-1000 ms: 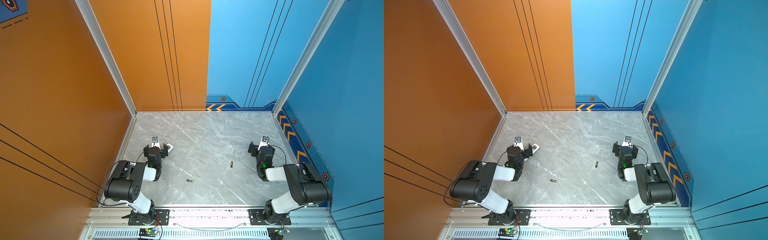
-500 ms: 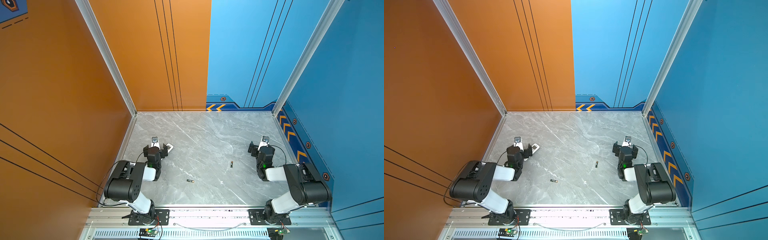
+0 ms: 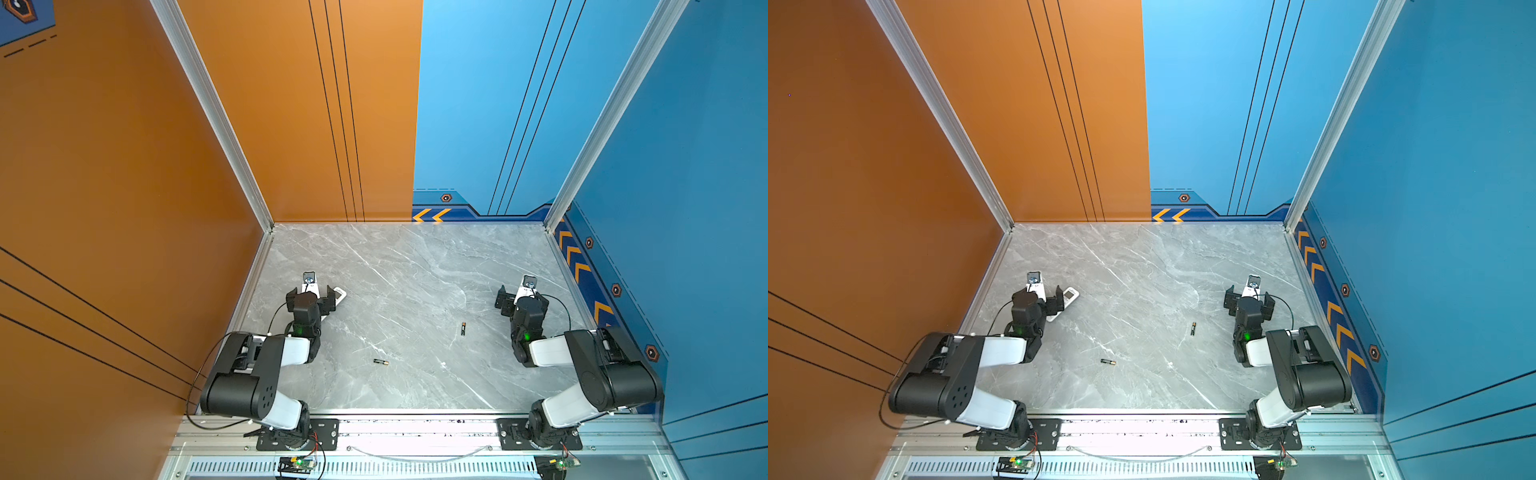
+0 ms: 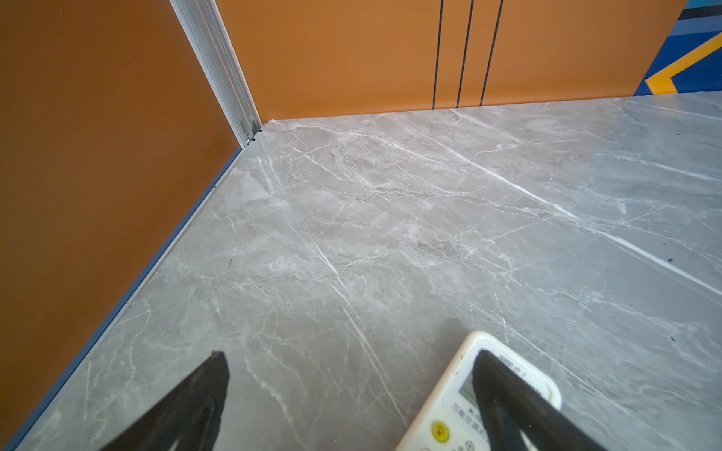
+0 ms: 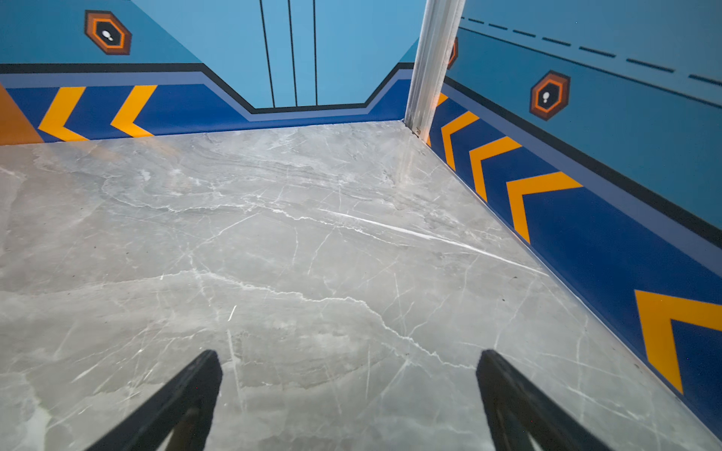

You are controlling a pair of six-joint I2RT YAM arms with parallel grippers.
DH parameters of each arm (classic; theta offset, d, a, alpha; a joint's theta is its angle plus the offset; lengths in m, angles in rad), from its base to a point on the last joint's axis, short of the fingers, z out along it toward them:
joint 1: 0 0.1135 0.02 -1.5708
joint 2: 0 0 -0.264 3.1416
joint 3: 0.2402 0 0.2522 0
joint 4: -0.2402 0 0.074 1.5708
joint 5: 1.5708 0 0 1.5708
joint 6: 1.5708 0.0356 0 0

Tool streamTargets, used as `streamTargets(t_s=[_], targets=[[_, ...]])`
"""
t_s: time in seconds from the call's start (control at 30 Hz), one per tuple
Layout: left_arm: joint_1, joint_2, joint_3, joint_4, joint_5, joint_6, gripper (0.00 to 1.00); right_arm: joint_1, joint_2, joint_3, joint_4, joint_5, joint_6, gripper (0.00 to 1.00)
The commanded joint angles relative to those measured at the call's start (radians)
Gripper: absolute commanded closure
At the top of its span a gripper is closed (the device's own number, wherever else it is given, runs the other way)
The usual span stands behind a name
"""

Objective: Load the batteries into the remote control

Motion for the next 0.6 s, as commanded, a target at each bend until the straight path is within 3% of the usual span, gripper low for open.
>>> streamTargets(t_s=[0.0,0.1,0.3,0.43,0.57], targets=[[-0.013,-0.069,0.059,-0.175,-0.014,-0.004,0.02,0.043,-0.080,0.005,-0.032,0.097,-0.047,0.00],[-0.038,-0.109,0.066,-0.236,-0.033,0.003,0.02,0.106,-0.215,0.102,-0.325,0.160,-0.104,0.00],[-0.091,-0.227,0.090,-0.412,-0.074,-0.004,0.02,0.173,-0.358,0.162,-0.536,0.205,-0.049,0.00],[-0.154,-0.321,0.167,-0.645,-0.195,-0.158,0.02,0.205,-0.437,0.292,-0.860,0.238,0.083,0.00],[-0.182,-0.365,0.312,-0.956,-0.165,-0.288,0.02,0.229,-0.487,0.367,-1.047,0.120,0.183,0.00]])
